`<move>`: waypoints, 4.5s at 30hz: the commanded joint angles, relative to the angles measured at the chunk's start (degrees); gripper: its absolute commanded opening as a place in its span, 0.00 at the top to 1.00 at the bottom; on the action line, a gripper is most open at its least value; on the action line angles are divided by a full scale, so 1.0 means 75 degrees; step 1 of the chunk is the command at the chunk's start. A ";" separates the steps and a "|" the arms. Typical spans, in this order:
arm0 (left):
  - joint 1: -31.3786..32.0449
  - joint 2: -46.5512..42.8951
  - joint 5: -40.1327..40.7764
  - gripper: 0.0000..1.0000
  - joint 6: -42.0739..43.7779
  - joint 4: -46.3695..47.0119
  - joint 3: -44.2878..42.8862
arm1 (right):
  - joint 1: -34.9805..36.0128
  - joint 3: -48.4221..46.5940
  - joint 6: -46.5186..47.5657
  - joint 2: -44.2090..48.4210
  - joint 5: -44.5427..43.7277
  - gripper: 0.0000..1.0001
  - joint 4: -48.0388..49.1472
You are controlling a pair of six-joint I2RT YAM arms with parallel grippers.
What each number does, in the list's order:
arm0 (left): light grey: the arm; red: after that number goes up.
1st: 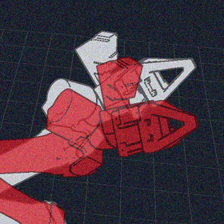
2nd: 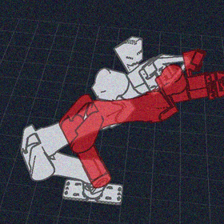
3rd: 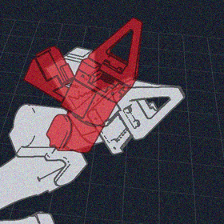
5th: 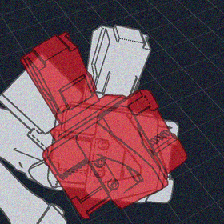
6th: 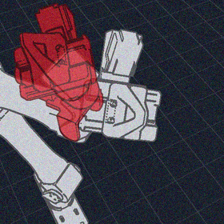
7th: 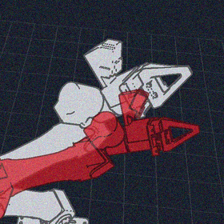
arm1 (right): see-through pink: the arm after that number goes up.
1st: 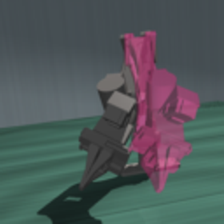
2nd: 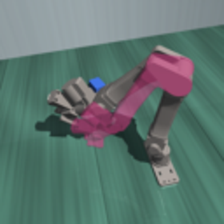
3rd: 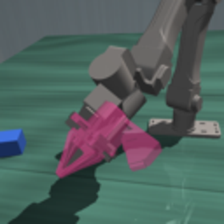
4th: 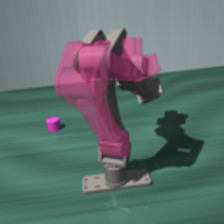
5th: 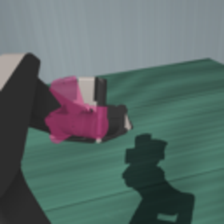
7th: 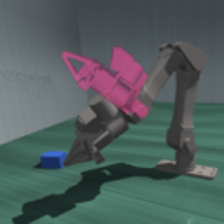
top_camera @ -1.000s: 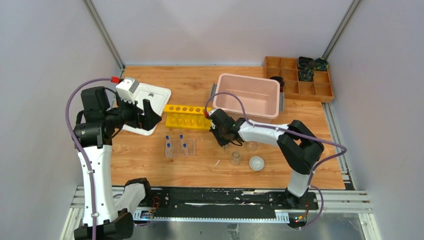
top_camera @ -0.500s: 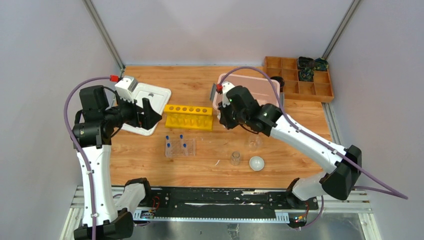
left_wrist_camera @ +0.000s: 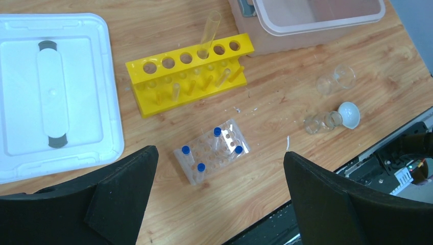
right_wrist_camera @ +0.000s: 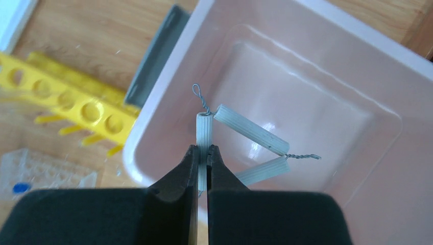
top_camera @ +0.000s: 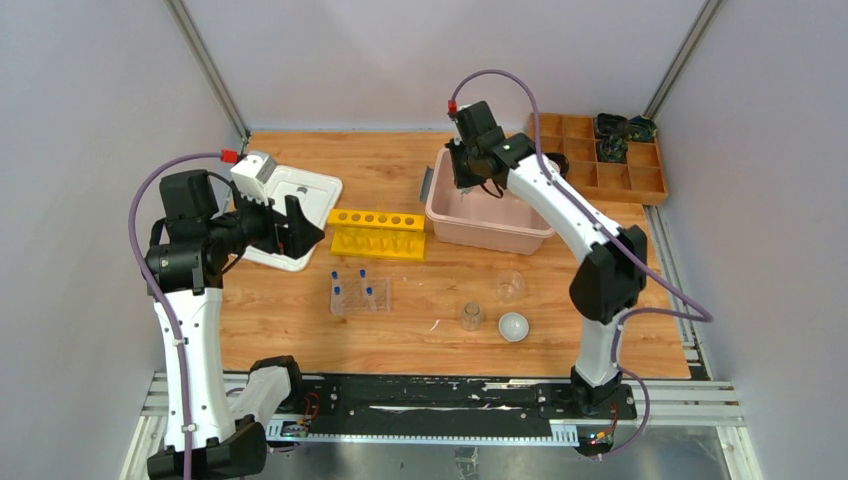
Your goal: Organize the chemistry lab equipment
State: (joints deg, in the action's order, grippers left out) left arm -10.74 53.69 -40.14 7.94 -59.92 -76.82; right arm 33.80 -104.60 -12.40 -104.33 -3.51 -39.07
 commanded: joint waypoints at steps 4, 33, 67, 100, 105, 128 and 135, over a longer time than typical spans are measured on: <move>0.0003 -0.0015 -0.0134 0.00 0.0036 0.0009 -0.0070 | -0.0419 -0.1753 0.0050 -0.2038 -0.0480 1.00 -0.0659; 0.0003 0.0040 -0.0053 0.00 0.0095 0.0009 -0.0076 | -0.0678 -0.0590 0.0250 -0.1036 0.0022 0.42 0.0249; 0.0003 -0.0023 -0.0260 0.00 -0.0052 0.0009 -0.0038 | 0.1001 0.6516 -0.1718 0.3939 -0.0927 0.52 0.0320; 0.0003 -0.0018 -0.0297 0.00 -0.0020 0.0010 -0.0152 | 0.1292 0.2652 -0.0469 0.4183 -0.2020 1.00 -0.1679; 0.0003 -0.0012 -0.0279 0.00 0.0004 0.0012 -0.0145 | 0.0486 0.1273 0.0117 0.2930 -0.1931 1.00 -0.1846; 0.0003 0.0150 -0.0279 0.00 0.0250 0.0010 -0.0064 | -0.1785 -0.0814 0.1820 -0.2083 -0.1139 1.00 -0.1129; 0.0003 0.0136 -0.0241 0.00 0.0294 0.0009 -0.0032 | -0.1788 -0.0696 0.2109 -0.2676 -0.1305 1.00 -0.0972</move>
State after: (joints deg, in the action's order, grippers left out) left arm -10.74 54.98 -41.36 9.47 -59.92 -76.84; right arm 20.93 -109.32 0.73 -122.58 -12.05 -47.20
